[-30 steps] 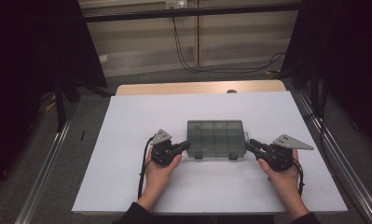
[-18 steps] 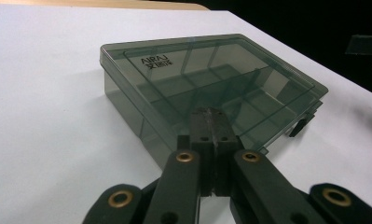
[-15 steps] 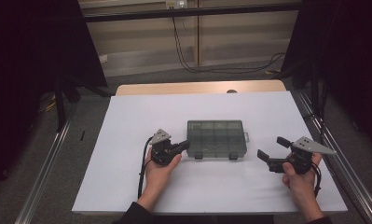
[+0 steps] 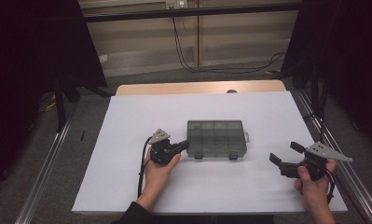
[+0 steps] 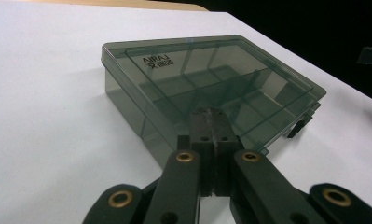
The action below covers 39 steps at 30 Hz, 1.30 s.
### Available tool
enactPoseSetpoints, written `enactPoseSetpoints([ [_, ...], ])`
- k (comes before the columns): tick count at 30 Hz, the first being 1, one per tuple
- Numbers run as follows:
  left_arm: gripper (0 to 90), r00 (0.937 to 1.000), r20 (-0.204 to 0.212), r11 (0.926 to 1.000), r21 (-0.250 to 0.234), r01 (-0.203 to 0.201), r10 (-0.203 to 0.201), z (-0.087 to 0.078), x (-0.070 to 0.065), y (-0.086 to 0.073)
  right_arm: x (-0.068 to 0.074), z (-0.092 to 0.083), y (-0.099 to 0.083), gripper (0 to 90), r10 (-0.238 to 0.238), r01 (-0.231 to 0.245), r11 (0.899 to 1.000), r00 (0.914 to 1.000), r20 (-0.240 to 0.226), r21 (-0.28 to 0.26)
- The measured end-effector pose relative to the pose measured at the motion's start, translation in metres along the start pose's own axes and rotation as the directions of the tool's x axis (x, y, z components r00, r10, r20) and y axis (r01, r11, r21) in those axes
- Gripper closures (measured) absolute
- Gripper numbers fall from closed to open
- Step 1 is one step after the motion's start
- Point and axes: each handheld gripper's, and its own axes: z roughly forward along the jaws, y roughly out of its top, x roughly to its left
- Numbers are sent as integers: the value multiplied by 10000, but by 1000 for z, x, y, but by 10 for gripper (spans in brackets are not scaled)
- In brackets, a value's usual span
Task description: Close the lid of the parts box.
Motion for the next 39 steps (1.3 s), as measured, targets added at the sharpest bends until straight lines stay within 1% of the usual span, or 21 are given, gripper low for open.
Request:
enactPoseSetpoints([
  [3,900,10000,-49,10000,2,-31,31,0,0,0,-1,-2,-1,0,-126,126,9999,9999,116,51],
  [6,900,9995,-98,9995,59,-300,301,-1,-2,1,-3,-4,-3,0,-24,24,10000,9999,169,32],
  [9,899,9991,-240,9994,2,-355,354,-4,-3,2,-3,-4,-3,0,25,-26,10000,9998,206,60],
  [10,882,9988,-313,9993,-48,-370,369,-6,-2,2,-3,-4,-3,0,10,-11,10000,9998,188,35],
  [11,824,9984,-438,9993,-103,-351,346,-8,-3,3,-3,-3,-4,0,-11,10,10000,9998,196,58],
  [12,761,9973,-672,9994,-196,-297,283,-10,-3,4,-3,-3,-4,0,-51,49,9999,9998,209,102],
  [13,700,9972,-683,9991,-296,-309,288,-12,-3,4,-3,-2,-4,0,-82,79,9999,9997,210,142],
  [15,580,9986,-475,9984,-486,-271,247,-16,-2,5,-1,-1,-5,0,-95,91,9997,9998,174,208],
  [17,521,9990,-283,9974,-620,-369,352,-22,-2,6,-1,0,-5,0,-171,167,9996,9997,189,230],
  [18,463,9994,-159,9970,-711,-305,295,-23,-3,6,-1,0,-5,0,-176,172,9995,9997,183,247],
  [21,242,9995,-98,9973,-672,-304,298,-29,-3,7,0,1,-6,0,-161,156,9995,9997,181,272],
  [23,133,9991,-112,9974,-587,-423,417,-31,-2,7,0,1,-6,0,-199,193,9994,9995,226,273],
  [24,60,9986,-312,9978,-493,-450,435,-33,-3,7,0,1,-6,0,-219,212,9994,9994,258,271],
  [25,19,9971,-546,9971,-510,-565,537,-35,-2,7,0,1,-6,0,-217,210,9994,9994,264,268],
  [27,29,9979,-240,9965,-566,-622,609,-39,0,6,0,1,-6,0,-207,200,9994,9995,237,266],
  [28,28,9974,-313,9959,-602,-668,650,-42,0,6,0,1,-6,0,-210,203,9994,9995,241,275],
  [29,28,9971,-184,9952,-627,-750,740,-44,1,6,0,2,-6,0,-235,228,9994,9994,255,274],
  [30,24,9975,-124,9953,-662,-701,694,-45,1,6,0,2,-6,0,-195,188,9994,9995,249,302],
  [32,16,9968,-198,9950,-622,-786,775,-50,4,5,-1,2,-7,0,-203,195,9994,9995,259,299],
  [34,14,9974,-275,9962,-544,-685,671,-53,7,4,-1,1,-7,0,-210,203,9994,9994,257,287],
  [39,21,9976,-310,9956,-680,-638,618,-64,13,-1,0,2,-6,0,-246,239,9994,9993,283,263],
])
